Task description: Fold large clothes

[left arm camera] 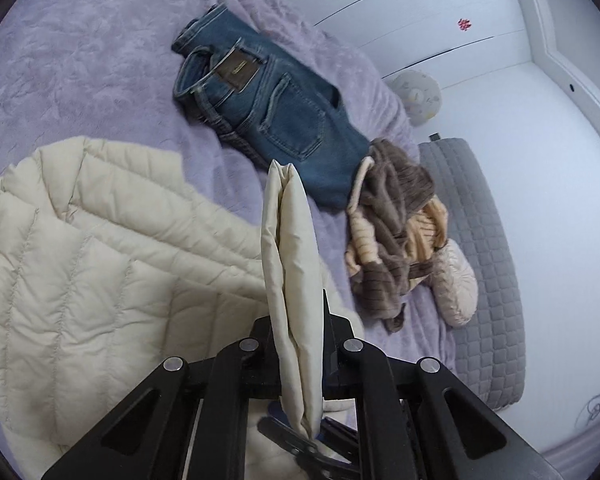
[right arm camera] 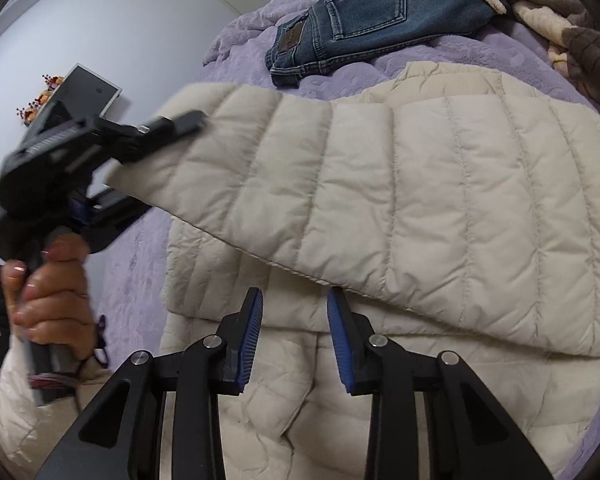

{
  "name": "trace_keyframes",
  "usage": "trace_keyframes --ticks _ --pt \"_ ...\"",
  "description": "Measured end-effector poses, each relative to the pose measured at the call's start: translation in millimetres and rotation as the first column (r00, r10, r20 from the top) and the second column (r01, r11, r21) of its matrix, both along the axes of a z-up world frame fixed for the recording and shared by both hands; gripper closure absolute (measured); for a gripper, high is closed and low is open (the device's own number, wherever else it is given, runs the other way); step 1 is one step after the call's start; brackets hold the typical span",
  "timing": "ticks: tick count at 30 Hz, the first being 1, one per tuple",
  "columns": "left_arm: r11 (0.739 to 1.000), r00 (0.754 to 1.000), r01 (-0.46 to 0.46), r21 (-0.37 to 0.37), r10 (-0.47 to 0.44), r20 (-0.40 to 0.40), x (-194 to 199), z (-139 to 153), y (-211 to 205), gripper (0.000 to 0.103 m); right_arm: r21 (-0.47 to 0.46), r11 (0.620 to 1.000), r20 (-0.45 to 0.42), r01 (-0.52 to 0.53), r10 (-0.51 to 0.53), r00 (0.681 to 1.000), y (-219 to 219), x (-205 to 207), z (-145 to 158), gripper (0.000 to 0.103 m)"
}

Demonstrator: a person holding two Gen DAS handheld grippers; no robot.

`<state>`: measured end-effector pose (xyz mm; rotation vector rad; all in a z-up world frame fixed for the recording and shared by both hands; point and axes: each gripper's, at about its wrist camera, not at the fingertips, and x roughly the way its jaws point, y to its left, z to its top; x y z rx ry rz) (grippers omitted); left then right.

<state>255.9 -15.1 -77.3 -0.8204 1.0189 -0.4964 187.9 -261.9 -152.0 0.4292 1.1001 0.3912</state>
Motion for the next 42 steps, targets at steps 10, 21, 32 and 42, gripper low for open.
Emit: trace_keyframes --ticks 10,21,32,42 --pt "0.986 0.984 -0.164 0.016 0.164 -0.072 -28.5 -24.5 64.6 0.102 -0.350 0.917 0.062 0.191 -0.181 0.982 -61.0 -18.4 -5.5 0.069" --pt "0.921 0.997 0.069 0.383 -0.047 -0.066 -32.7 -38.8 1.9 0.008 -0.291 0.938 0.021 0.190 -0.192 0.981 -72.7 -19.7 -14.4 0.069" --pt "0.900 0.982 0.176 0.399 -0.133 -0.134 6.1 -65.3 -41.5 0.015 -0.262 0.944 0.013 0.200 -0.204 0.979 -73.5 -25.1 -16.7 0.069" --pt "0.961 0.990 0.142 0.237 -0.137 -0.037 3.5 -33.6 -47.7 0.099 -0.285 0.941 0.032 0.182 -0.180 0.983 -69.3 -24.9 -14.6 0.069"
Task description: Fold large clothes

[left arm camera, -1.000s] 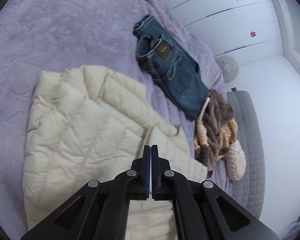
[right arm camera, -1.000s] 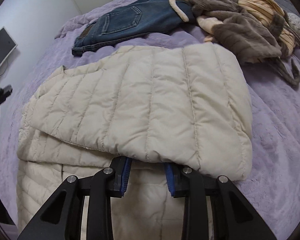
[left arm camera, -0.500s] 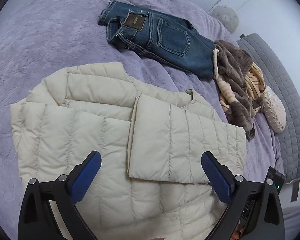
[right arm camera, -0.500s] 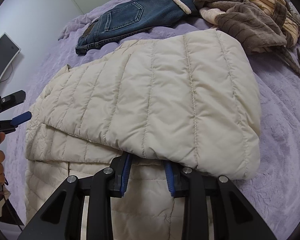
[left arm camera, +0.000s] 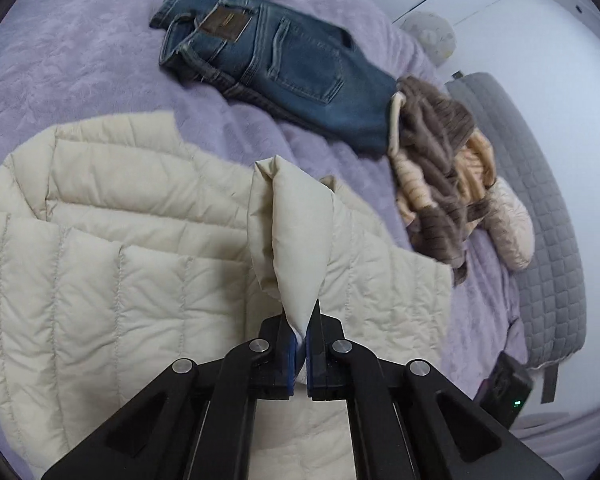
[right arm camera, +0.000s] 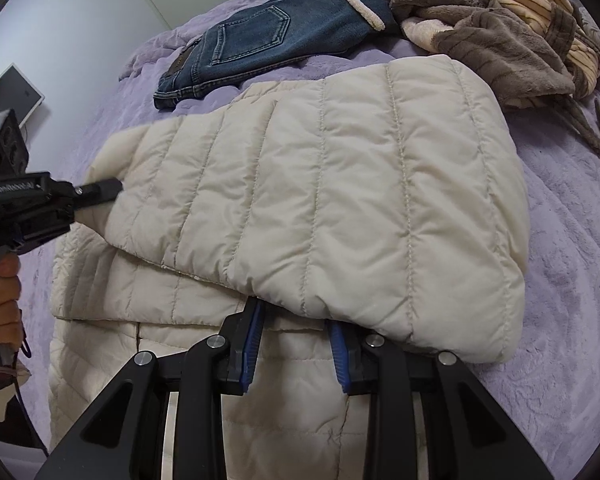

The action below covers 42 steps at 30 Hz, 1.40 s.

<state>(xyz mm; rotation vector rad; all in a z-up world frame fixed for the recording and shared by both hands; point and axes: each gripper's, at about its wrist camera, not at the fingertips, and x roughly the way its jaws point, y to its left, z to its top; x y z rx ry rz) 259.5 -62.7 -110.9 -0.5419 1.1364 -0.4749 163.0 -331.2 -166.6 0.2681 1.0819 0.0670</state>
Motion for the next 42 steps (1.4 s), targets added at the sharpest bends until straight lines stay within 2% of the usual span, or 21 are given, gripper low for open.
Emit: trace_keyframes --ticks 4,8,14,21,23,25,27,29,32,34,37,39,42 --pt "0.996 0.997 -0.057 -0.071 0.060 0.050 -7.0 27.7 21.8 0.099 -0.016 1.000 0.008 0.016 -0.016 1.000 -8.0 -2.8 2.6 0.069" --pt "0.993 0.992 -0.110 -0.048 0.112 0.050 -15.3 32.3 44.2 0.099 -0.029 0.998 0.011 0.047 -0.047 0.999 -18.0 -5.5 4.1 0.069" --pt "0.981 0.981 -0.191 -0.020 0.191 -0.030 -35.2 5.3 81.4 0.099 -0.074 0.993 0.016 0.090 -0.089 0.996 -34.6 -10.0 5.6 0.069" --pt "0.978 0.972 -0.193 0.079 0.202 -0.119 -51.4 -44.9 85.0 0.099 -0.071 0.992 -0.026 0.100 -0.102 0.994 -43.6 -13.7 -2.3 0.068" --pt "0.976 0.969 -0.202 0.081 0.212 -0.131 -54.1 -53.9 86.3 0.099 -0.059 0.996 -0.038 0.061 -0.064 0.997 -42.3 -18.2 2.1 0.061" --pt "0.975 0.966 -0.211 0.075 0.219 -0.134 -56.5 -58.1 87.3 0.099 -0.050 0.999 -0.054 0.002 -0.005 0.999 -40.1 -28.4 11.4 0.041" --pt "0.975 0.966 -0.212 0.074 0.220 -0.134 -58.0 -59.4 88.1 0.099 -0.039 0.998 -0.050 -0.044 0.042 0.998 -40.4 -42.4 25.2 0.037" --pt "0.975 0.967 -0.209 0.078 0.218 -0.133 -58.9 -59.9 88.6 0.099 0.007 0.999 -0.032 -0.052 0.052 0.998 -47.6 -56.2 39.8 0.036" --pt "0.975 0.968 -0.205 0.085 0.215 -0.132 -58.1 -59.1 87.4 0.099 0.117 0.992 -0.004 0.046 -0.046 0.999 -75.7 -61.2 53.5 0.032" --pt "0.974 0.967 -0.205 0.091 0.216 -0.133 -58.5 -58.5 87.5 0.099 0.209 0.967 -0.010 0.148 -0.149 0.989 -101.8 -51.3 50.2 0.031" --pt "0.973 0.966 -0.211 0.097 0.222 -0.134 -60.2 -57.6 88.3 0.099 0.355 0.898 -0.039 0.260 -0.263 0.964 -132.5 -26.3 31.5 0.031" --pt "0.971 0.964 -0.218 0.098 0.230 -0.136 -62.0 -57.8 91.1 0.099 0.429 0.853 -0.068 0.298 -0.298 0.952 -144.4 -5.9 14.9 0.031" --pt "0.969 0.961 -0.225 0.098 0.238 -0.142 -62.9 -59.2 94.3 0.099 0.565 0.758 -0.111 0.326 -0.322 0.940 -154.0 20.0 -9.2 0.031"
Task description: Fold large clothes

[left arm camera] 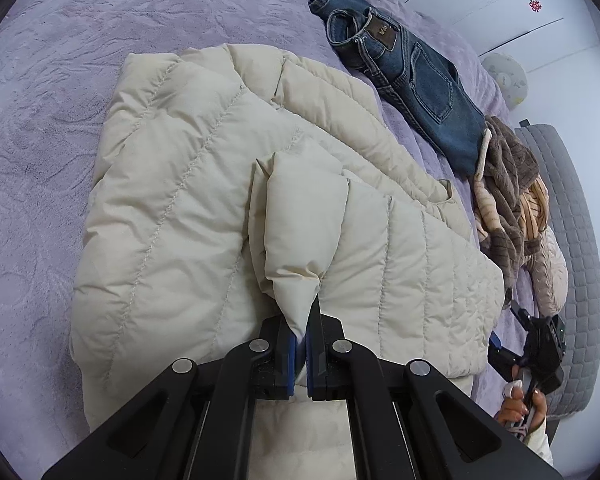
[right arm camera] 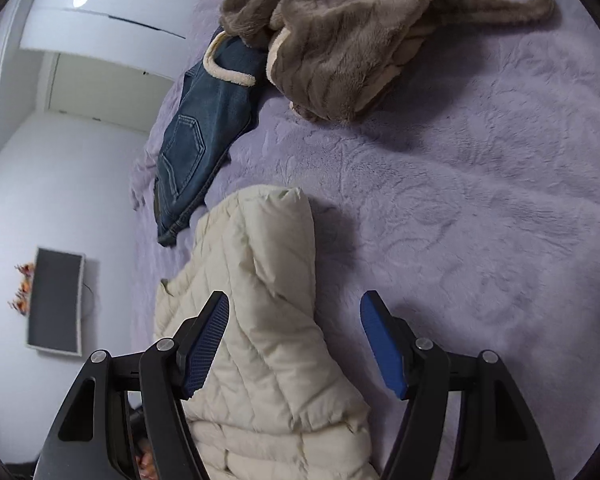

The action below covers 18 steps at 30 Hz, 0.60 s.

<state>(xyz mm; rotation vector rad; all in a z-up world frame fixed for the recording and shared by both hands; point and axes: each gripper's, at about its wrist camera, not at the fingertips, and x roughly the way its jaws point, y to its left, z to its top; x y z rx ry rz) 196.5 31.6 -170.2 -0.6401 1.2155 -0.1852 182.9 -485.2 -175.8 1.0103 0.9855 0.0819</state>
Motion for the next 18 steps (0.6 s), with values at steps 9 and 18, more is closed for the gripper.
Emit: trace_keyframes --ticks 9,18 --pt "0.998 0.999 0.045 0.053 -0.045 0.000 2.4 -3.5 -24.8 0.099 -0.192 0.972 -0.132 -0.132 0.108 0.985 19.1 45.2 -22.9 0.091" --pt "0.997 0.999 0.051 0.054 -0.050 -0.007 5.6 -5.6 -26.0 0.099 -0.296 0.955 -0.151 -0.036 -0.009 0.988 0.7 26.7 -19.0 0.091"
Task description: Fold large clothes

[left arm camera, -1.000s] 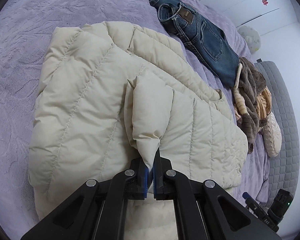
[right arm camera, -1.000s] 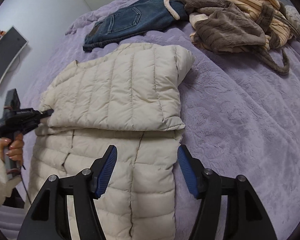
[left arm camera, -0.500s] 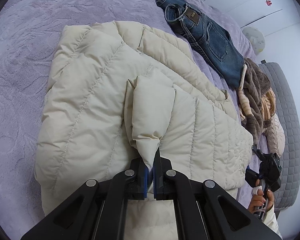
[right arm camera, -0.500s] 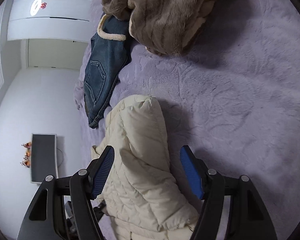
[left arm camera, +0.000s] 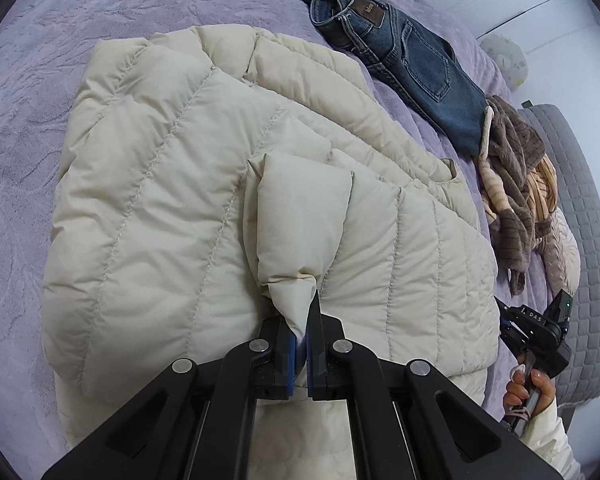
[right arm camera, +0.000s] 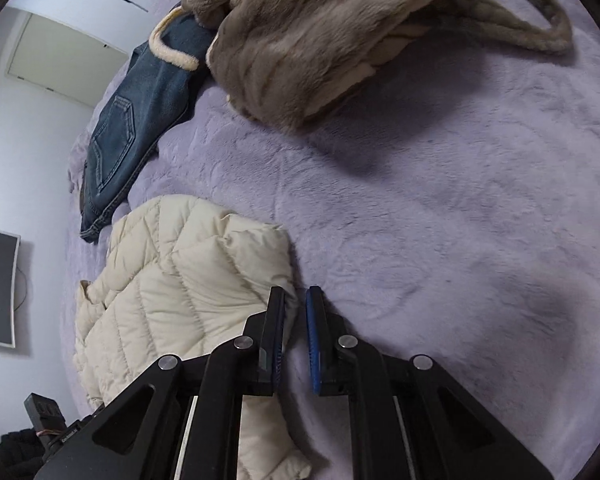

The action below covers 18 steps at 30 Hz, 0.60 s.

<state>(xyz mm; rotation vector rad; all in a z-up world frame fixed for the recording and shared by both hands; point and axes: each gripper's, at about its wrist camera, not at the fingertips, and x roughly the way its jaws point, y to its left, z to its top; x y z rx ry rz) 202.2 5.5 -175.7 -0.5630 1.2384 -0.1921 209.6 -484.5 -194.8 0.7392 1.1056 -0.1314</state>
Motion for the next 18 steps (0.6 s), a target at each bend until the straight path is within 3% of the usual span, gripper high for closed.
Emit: trace_keyframes --ticks 4,8,12,18 --pt "1.000 1.000 -0.001 -0.004 0.001 -0.001 0.1 -0.8 0.4 0.099 -0.035 0.999 0.046 0.027 -0.026 0.999 -1.5 -24.6 21.8 0.091" --pt "1.000 1.000 0.009 0.017 -0.009 0.001 1.0 0.9 -3.6 0.099 -0.071 0.994 0.117 -0.084 0.092 0.989 29.4 -33.7 40.1 0.091" --pt "0.997 1.000 0.023 0.069 -0.024 0.007 2.3 8.1 -6.3 0.099 -0.161 0.966 0.027 -0.200 0.207 0.978 65.4 -29.8 22.5 0.091" --pt "0.985 0.998 0.025 0.170 -0.033 0.044 -3.0 34.5 17.8 0.099 -0.168 0.967 -0.014 -0.192 0.192 0.981 66.1 -31.0 6.2 0.092"
